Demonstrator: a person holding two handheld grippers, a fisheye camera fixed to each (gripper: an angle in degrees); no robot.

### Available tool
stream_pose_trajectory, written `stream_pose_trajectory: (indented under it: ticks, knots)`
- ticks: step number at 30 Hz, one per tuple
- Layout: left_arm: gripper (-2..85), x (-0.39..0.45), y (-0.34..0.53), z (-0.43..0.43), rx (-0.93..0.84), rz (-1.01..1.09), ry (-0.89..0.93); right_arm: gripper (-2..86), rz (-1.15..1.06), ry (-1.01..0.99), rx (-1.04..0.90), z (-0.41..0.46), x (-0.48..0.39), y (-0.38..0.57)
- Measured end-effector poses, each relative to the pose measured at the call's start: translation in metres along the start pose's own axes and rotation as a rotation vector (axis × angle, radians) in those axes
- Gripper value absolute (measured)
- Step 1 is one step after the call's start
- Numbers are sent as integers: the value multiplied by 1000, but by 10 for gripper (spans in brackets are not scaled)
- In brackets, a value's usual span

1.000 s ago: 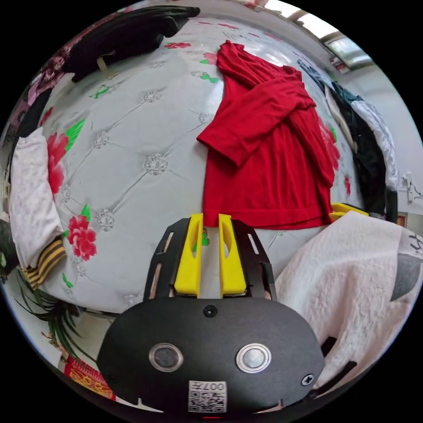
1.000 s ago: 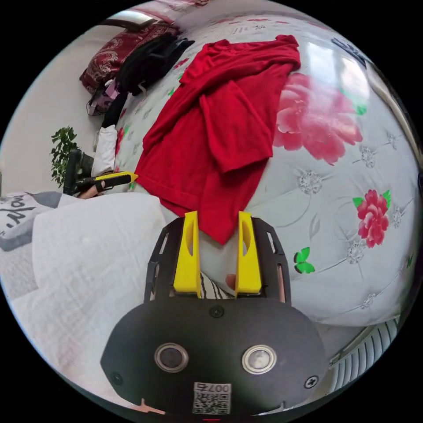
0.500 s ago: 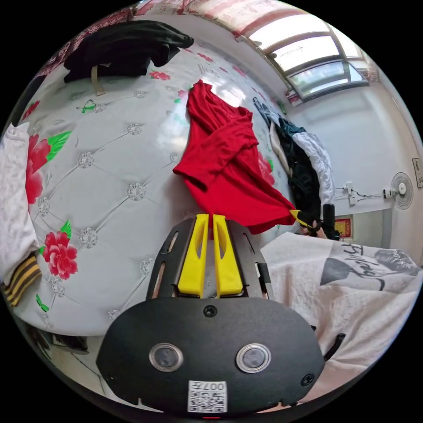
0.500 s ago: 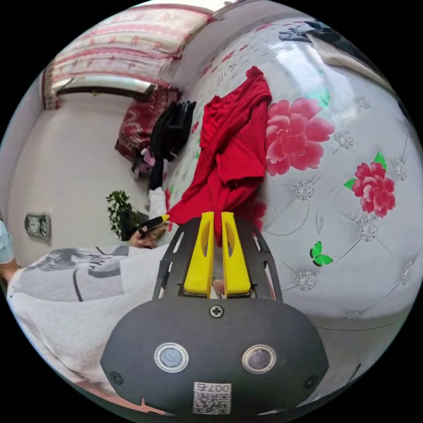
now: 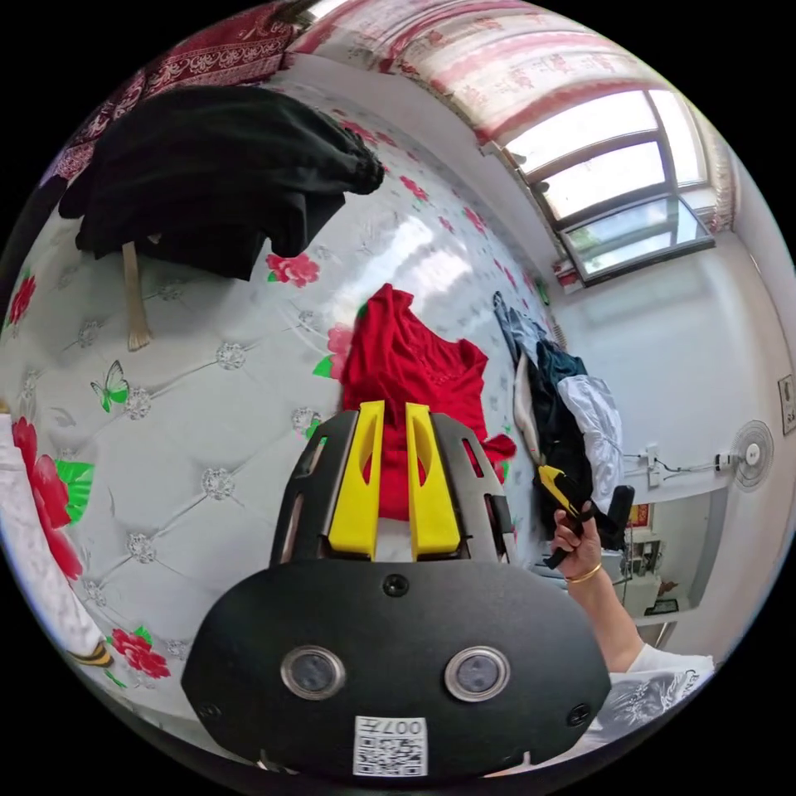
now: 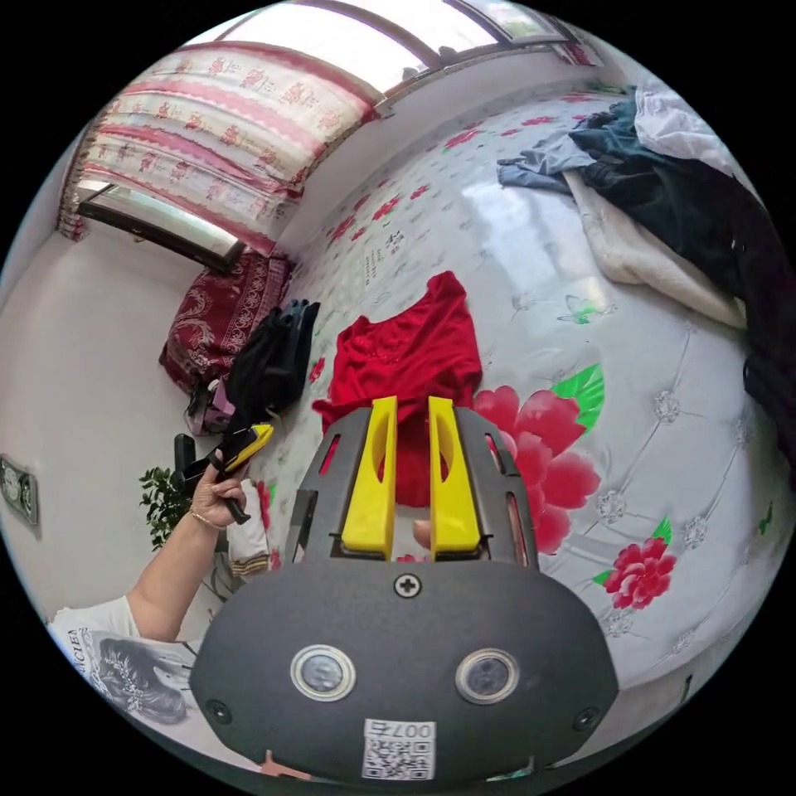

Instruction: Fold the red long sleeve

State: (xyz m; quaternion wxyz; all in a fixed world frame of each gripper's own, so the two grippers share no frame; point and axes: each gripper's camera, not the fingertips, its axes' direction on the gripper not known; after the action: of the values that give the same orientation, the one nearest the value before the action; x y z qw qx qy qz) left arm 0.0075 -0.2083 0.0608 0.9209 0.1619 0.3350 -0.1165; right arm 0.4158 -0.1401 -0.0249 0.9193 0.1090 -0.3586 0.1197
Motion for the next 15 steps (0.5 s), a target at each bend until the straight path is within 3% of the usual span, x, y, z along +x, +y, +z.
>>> stream_pose_trajectory:
  ticks: [10, 15]
  knots:
    - [67, -61, 59, 74, -249, -15, -60, 36, -75, 78, -260, 78, 27, 44]
    - [4, -61, 54, 75, -263, 37, -117, 10, -100, 121, -363, 99, 26, 36]
